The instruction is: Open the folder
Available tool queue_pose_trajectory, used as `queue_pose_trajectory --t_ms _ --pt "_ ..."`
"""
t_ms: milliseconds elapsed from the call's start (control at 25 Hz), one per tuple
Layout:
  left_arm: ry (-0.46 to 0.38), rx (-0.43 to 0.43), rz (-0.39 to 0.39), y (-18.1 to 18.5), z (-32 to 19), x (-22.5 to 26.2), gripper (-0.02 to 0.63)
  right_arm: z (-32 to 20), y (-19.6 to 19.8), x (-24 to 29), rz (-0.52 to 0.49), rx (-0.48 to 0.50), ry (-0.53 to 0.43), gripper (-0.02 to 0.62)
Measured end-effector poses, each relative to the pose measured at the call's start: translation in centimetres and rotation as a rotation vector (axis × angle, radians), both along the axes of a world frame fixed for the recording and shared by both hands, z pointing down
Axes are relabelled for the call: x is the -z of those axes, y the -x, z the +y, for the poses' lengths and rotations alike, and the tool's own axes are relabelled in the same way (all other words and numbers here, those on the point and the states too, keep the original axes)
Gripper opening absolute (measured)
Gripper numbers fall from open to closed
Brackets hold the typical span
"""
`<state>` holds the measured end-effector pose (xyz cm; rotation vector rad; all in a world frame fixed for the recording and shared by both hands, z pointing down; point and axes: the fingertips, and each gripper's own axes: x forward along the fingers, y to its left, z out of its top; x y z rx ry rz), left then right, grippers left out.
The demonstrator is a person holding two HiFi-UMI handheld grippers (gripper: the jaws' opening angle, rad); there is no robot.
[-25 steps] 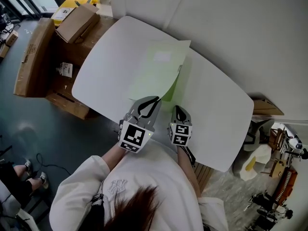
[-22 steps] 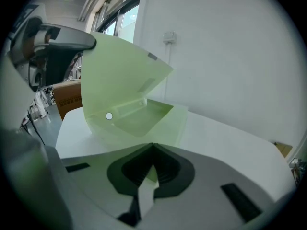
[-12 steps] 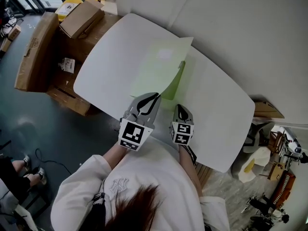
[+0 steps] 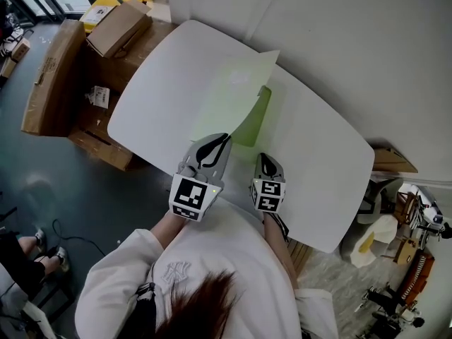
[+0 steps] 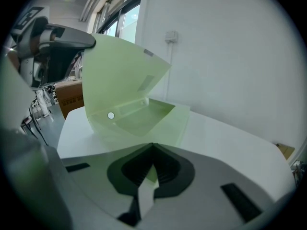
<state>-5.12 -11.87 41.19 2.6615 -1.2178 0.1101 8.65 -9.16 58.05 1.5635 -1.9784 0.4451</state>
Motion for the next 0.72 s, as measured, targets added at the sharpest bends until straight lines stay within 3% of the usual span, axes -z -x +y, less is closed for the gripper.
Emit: queue_pose_trajectory --t_ms 720 --pt "-0.007 0.126 0.046 4.0 -0.9 1.0 0.017 0.0 0.0 0.0 0.003 -0.017 0.000 0.006"
